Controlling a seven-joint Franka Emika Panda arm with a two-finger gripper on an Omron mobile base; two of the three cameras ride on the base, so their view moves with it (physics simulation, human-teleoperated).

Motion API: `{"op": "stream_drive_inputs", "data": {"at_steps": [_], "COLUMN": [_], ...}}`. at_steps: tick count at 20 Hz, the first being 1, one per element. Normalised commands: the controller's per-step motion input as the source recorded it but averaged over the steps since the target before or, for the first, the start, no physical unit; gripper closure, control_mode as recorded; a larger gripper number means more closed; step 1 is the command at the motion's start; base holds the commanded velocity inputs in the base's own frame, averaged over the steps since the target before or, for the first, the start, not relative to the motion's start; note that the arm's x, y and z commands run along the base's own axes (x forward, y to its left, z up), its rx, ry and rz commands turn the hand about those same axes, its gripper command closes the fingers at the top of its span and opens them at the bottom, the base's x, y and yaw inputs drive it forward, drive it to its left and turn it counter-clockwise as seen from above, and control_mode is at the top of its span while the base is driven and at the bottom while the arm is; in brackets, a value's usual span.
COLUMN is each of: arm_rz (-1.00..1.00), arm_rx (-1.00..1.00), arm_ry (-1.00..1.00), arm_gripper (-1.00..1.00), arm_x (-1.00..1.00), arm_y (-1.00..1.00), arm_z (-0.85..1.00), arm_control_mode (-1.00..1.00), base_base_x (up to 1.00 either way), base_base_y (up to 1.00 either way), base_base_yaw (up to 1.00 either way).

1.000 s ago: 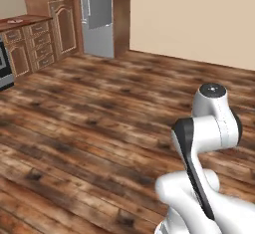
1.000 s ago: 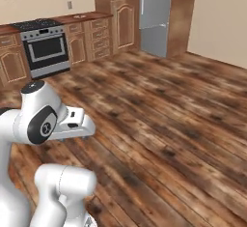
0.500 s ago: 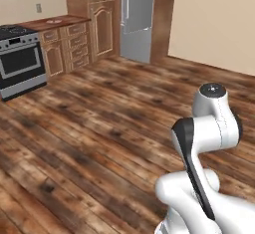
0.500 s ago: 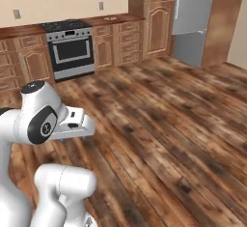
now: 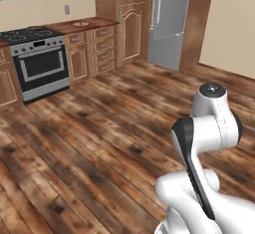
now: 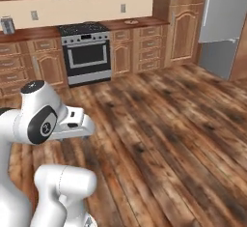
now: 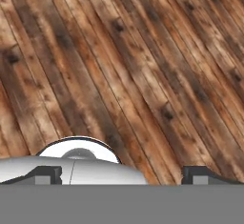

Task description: Place the cold items (carrot and peach) from the fridge in one tupperware on the dining counter. Place the warm items (kebab skewer and hot dog) in the stove area in another tupperware.

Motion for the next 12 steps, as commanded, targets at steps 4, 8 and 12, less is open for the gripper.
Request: {"op": "stream_drive_inputs", "data": {"at_steps": [4, 8, 12], "arm_rz": [0.00, 0.00, 0.00], "arm_rx": [0.00, 0.00, 0.00], "arm_ry": [0.00, 0.00, 0.00], "arm_gripper": [-1.00, -1.00, -1.00], "arm_x": [0.00, 0.00, 0.00], "arm_y": [0.00, 0.00, 0.00], "arm_z": [0.00, 0.00, 0.00], "arm_control_mode": [1.00, 1.00, 1.00], "base_base_x": [1.00, 1.00, 1.00], "base_base_y": [-0.14, -0.20, -0.23], "base_base_yaw": [0.22, 0.16, 0.10]}}
